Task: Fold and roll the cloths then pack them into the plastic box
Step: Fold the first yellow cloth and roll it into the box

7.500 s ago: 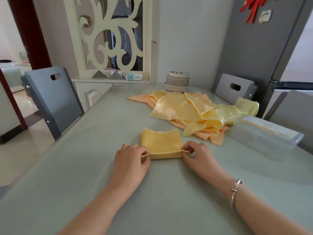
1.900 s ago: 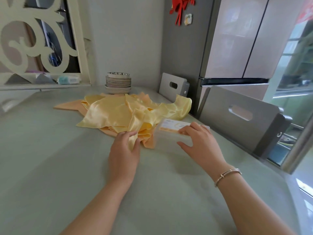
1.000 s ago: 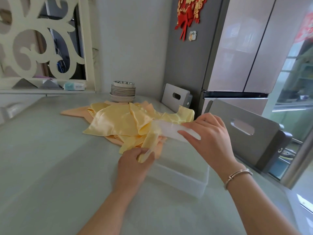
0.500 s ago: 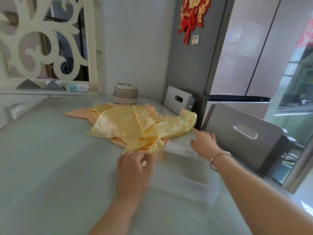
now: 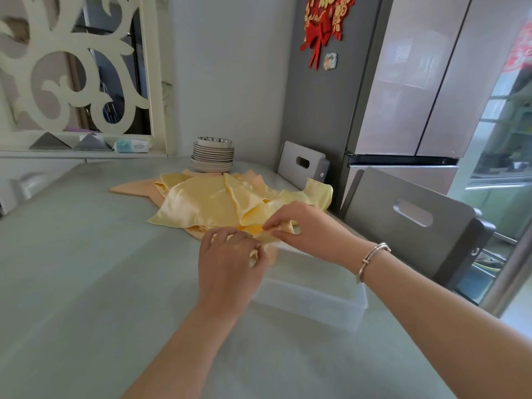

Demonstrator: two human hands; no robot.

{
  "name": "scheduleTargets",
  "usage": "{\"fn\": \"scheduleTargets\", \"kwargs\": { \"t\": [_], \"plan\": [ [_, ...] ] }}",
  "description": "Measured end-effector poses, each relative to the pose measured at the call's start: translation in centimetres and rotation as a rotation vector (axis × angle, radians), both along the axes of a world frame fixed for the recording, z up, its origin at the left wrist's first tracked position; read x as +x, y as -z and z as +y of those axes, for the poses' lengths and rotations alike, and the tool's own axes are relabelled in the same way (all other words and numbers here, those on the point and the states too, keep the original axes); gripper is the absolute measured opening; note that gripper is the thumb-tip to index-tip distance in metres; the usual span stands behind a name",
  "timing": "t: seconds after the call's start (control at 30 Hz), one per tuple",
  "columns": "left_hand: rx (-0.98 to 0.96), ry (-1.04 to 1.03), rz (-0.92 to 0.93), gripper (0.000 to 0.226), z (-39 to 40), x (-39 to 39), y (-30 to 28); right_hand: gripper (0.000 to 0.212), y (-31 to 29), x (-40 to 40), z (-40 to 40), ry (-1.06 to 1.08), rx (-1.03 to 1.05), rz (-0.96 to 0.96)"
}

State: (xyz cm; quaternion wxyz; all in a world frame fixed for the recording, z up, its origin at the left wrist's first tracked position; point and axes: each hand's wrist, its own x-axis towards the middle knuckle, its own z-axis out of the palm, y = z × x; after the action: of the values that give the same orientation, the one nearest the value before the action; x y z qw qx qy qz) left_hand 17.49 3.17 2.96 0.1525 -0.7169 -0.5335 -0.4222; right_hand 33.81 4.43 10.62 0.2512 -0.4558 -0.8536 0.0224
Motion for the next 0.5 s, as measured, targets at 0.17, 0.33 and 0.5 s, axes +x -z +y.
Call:
{"fn": "scheduleTargets", "kwargs": {
  "t": [0.17, 0.33, 0.5],
  "plan": [
    [0.015, 0.163, 0.035, 0.021, -0.4, 1.1, -1.2, 0.021, 0.2, 2.1, -1.1, 0.090, 0.119, -0.146],
    [-0.192, 0.360, 0.225, 0.048, -0.8, 2.2, -3.5, 0.015, 0.2, 4.9, -2.4, 0.180, 0.211, -0.329],
    [-0.288, 0.375, 0.430, 0.049, 0.8, 3.7, -3.9, 0.014, 1.6, 6.4, -3.6, 0.249, 0.167, -0.399]
  ]
}}
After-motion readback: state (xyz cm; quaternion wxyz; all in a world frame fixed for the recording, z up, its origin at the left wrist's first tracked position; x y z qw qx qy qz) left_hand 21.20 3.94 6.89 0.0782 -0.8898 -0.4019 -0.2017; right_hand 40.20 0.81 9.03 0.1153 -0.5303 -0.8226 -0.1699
